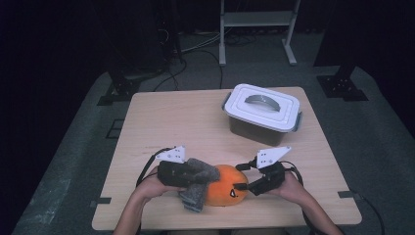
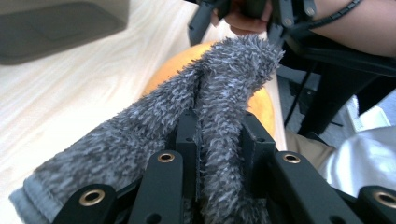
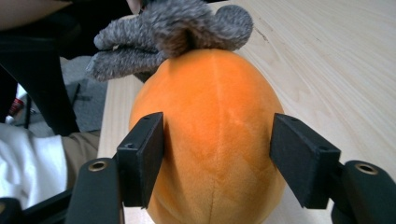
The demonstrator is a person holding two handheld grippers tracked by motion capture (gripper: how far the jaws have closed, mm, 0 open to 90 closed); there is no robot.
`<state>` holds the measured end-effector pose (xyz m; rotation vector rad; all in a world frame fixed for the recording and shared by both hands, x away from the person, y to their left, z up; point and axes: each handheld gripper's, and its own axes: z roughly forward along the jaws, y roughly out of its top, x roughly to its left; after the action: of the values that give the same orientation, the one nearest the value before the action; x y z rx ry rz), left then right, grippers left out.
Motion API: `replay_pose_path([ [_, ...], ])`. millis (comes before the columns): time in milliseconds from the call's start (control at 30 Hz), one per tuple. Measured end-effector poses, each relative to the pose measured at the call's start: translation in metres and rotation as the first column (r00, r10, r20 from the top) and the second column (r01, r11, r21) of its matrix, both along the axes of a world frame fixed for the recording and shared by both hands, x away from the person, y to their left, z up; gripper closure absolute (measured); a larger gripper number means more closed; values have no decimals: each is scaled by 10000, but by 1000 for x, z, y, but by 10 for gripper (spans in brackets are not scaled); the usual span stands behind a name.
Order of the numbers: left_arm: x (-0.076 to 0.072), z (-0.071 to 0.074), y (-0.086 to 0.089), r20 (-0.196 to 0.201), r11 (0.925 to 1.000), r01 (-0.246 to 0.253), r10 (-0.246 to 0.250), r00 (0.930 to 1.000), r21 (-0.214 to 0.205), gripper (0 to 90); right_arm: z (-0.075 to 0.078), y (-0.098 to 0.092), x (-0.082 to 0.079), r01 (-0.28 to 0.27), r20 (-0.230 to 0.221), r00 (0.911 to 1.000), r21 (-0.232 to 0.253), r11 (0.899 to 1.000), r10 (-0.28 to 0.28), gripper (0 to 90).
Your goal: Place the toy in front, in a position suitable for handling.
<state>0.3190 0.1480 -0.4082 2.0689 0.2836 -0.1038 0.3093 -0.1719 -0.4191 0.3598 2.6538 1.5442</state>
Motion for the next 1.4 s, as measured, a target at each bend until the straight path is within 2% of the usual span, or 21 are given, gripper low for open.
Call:
replay_pose_path([
  [100,-1,1,-2,-48,9999,149,-149,9999,8,727,-4,3,0,70,-247,9997,-136,9999,-74,304],
  [167,-1,1,-5,-42,9998,169,-169,9998,67,727,-8,9,0,217,-179,9996,-290,9993,-222,322],
  [267,1,4,-3,43,10000,-13,13,10000,46,731,-7,11,0,462,-154,9988,-287,9985,-466,487],
  [367,3,7,-2,32,9998,-146,147,9999,-125,737,0,11,0,579,277,9980,-254,9980,-572,604],
  [600,10,15,-4,112,9985,-474,477,9988,-263,738,7,12,6,809,1051,9912,-41,9967,-800,614],
  [667,13,21,-6,223,9982,-427,437,9988,-420,738,7,14,6,640,1284,9898,-160,9978,-614,611],
  [767,16,25,-10,334,9979,-452,468,9983,-473,736,3,15,3,-17,1386,9903,-256,9997,52,611],
  [833,17,22,-12,435,9983,-556,562,9975,-157,736,2,11,0,-129,1397,9900,-300,9995,170,611],
  [967,14,10,-5,187,9975,-689,692,9974,-161,735,-3,0,-3,-189,1346,9906,-467,9987,250,611],
  [1067,12,0,0,-250,9963,-719,708,9972,-467,735,-5,-4,-4,-263,1214,9921,-461,9986,318,583],
  [1133,11,-1,0,-210,9963,-752,743,9970,-414,735,-5,-3,-2,-254,841,9961,-346,9991,282,492],
  [1200,9,0,1,-125,9971,-704,701,9975,-289,735,-2,-3,-2,-132,713,9973,-237,9996,149,418],
  [1267,9,0,3,-92,9973,-685,683,9976,-250,735,3,-6,-2,-16,588,9983,65,10000,12,375],
  [1333,9,-1,2,-200,9974,-608,601,9980,-379,735,3,-7,0,91,495,9987,362,9993,-109,337],
  [1400,9,-1,1,-161,9983,-488,483,9987,-327,736,0,-4,1,123,463,9988,76,9999,-126,307],
])
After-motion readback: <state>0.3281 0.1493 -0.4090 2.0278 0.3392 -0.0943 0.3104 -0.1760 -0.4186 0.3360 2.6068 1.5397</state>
